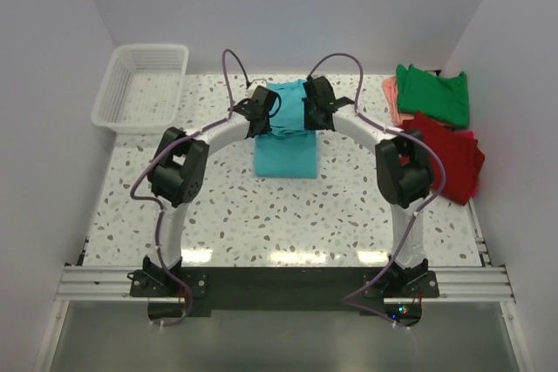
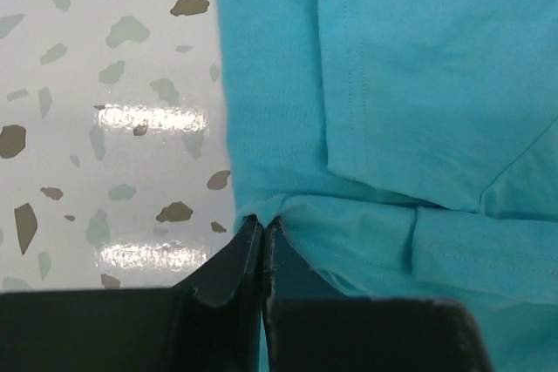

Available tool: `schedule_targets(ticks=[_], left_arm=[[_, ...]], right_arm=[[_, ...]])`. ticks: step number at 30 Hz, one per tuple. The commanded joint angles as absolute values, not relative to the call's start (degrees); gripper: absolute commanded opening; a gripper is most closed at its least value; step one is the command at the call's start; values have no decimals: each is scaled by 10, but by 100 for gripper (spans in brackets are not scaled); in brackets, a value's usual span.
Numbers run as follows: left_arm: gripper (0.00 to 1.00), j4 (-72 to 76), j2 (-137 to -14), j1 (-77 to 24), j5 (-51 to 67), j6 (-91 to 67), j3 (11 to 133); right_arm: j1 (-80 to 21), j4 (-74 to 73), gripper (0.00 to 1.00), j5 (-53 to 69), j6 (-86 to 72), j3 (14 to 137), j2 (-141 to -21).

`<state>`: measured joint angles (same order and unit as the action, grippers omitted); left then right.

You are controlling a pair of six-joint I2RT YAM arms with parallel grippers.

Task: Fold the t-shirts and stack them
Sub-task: Fold the tshirt

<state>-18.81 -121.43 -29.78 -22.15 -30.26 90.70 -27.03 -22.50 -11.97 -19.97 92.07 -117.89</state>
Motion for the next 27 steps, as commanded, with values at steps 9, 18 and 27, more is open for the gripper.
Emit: schedule_targets(ticks=[9,18,27], left_arm=[[50,-157,-1214,-276,-294,-295,949],[52,-165,-1155,-278,-236,-285,918],[41,-243,-1143,-278,-131,-243,914]], right_arm=[[-251,-199,48,-135,-199,998,-1200],[-254,-208,47,-92,-191,960,-1152],[-279,-242,45,-67,-185,881,-1101]])
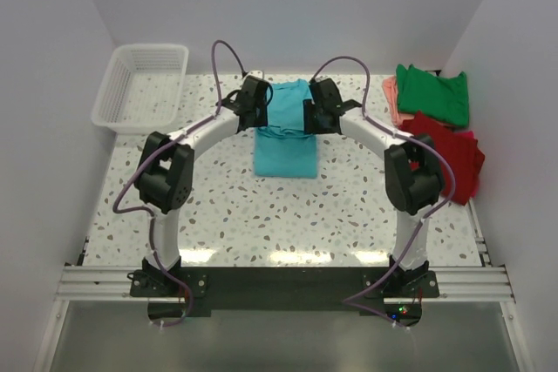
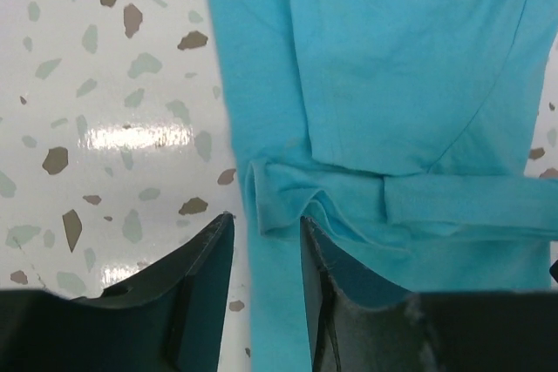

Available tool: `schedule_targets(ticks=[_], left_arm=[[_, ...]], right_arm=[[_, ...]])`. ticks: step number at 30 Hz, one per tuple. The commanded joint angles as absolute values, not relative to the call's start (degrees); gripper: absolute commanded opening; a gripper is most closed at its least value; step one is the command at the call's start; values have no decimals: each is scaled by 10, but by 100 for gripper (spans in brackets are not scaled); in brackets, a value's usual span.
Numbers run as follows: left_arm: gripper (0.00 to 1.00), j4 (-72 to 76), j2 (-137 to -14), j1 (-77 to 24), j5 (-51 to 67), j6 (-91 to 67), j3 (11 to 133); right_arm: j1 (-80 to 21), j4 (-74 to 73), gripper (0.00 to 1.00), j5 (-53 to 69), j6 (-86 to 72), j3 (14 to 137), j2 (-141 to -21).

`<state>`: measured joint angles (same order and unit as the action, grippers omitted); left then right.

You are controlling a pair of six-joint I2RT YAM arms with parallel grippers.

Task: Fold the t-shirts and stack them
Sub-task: Fold the tshirt

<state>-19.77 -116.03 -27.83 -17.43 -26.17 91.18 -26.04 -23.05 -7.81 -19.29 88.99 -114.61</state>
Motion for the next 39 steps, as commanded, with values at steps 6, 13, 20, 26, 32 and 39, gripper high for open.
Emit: schedule_targets(ticks=[6,13,20,26,32,39], left_arm=[[35,-229,-1150,-278,-102,-250,885],[31,-229,-1186,-278,-55,-252,911],[28,-238,-1224,-278,-47,-238,953],[28,-238,-1252,-278,-50,-232,977],[30,-245,-1269,-274,-81,-227,1010],[30,-245,-1280,-271,-113,-232,1037]], right_arm=[[-301,-277,45,-74,-185,915,-1112],[-303,-276,44,-35,-166,931,-1153],[-304,-264,42,-12,-170,933,-1199],[-303,-265,41,-28,-171,950,-1226],[-303,-274,40,-51,-170,997,-1257],[-299,-282,39,-105,-160,1066,-1308]])
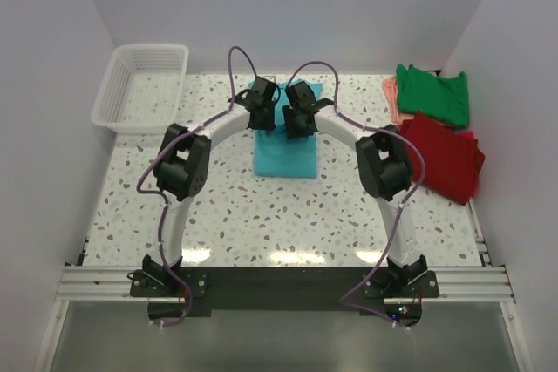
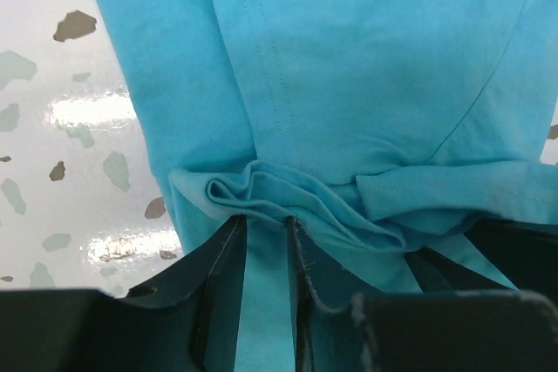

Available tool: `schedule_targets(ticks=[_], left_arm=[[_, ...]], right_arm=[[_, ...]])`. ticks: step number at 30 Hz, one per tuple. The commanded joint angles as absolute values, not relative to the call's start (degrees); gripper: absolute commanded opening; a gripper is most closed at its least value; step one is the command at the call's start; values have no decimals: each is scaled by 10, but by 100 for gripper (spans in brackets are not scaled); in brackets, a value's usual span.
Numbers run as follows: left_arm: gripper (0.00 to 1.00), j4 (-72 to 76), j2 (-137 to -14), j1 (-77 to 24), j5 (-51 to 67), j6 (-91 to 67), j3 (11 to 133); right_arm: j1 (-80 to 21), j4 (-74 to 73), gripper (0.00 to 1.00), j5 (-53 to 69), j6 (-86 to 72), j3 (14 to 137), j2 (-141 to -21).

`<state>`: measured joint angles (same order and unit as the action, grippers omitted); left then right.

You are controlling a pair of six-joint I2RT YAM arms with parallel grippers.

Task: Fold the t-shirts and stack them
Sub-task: Fold the tshirt

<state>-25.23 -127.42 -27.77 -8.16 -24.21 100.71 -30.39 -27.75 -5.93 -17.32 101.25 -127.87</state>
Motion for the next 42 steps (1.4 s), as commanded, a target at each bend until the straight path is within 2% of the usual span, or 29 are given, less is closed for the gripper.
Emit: schedule_targets(ticks=[1,13,23,27,30,35,40,42], left_arm=[[30,-239,-1279,-270,-119,-235,1037],[30,-182,-1258,-262,-215,-235,1043],[32,-199,-1193,-262,-106,-233,968],[36,-235,-1150,-262,-57,-237,924],[41,-228,-1111,-262,-19,-248,863],[48,-215,-1071,-261,47,-258,775],[49,-177,-1038,-258,110,-267,703],[49,-155,-1028,-256,130,-273,669]], right_arm=[[-297,-283,39,-114,-162,1077,-1315],[-270,-257,38,-178,-162,1216,-1382],[-262,-214,41,-189,-159,1274,-1407],[-249,-294,44,-173,-178,1281,-1384],[-234,-322,47,-136,-181,1231,-1345],[-230,-304,50,-95,-156,1058,-1215],[-230,-315,52,-50,-166,972,-1155],[-230,-277,52,-12,-171,907,-1119]])
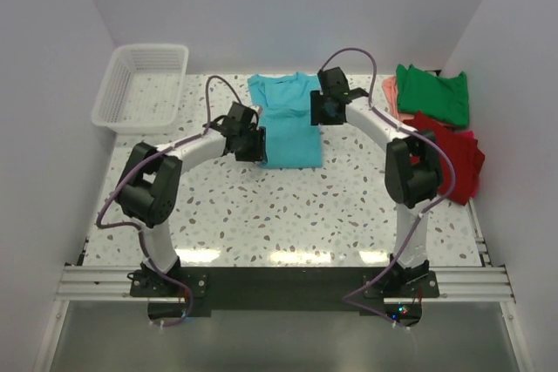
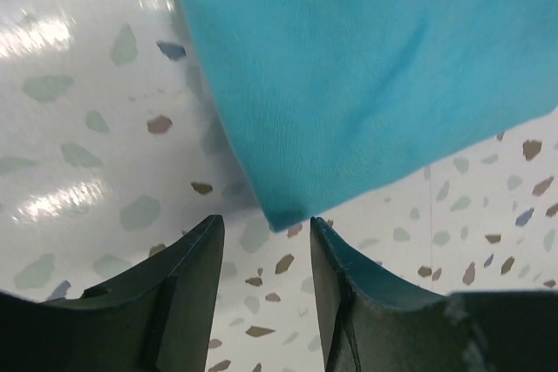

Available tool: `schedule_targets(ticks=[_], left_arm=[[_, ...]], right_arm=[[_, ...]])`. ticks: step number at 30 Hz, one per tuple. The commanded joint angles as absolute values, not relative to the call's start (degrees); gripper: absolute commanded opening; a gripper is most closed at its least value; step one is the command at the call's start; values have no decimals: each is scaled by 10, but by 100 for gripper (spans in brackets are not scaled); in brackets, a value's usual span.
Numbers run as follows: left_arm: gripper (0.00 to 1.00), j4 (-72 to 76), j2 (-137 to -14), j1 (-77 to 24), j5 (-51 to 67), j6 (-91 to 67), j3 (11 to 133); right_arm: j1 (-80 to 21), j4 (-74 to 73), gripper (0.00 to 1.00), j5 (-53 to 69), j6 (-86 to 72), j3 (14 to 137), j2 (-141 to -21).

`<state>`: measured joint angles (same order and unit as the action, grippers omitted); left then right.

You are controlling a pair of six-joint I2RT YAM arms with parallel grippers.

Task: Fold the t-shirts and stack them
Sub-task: Fold the tshirt

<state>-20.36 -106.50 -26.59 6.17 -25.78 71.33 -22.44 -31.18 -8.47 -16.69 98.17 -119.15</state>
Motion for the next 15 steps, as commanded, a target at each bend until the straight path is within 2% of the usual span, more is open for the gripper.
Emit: schedule_targets(ticks=[1,9,15], left_arm=[[49,-146,-1024,-252,136,-277,644],[47,-17,-1008,-226,192,-325,557],[47,47,-1004,-218,200,-344,529]], right_arm=[[-229,-260,52,-4,-175,885,-1108],[-229,-186,52,78,-187,759,-1062],[-228,-146,52,91,-189,716,-1060]])
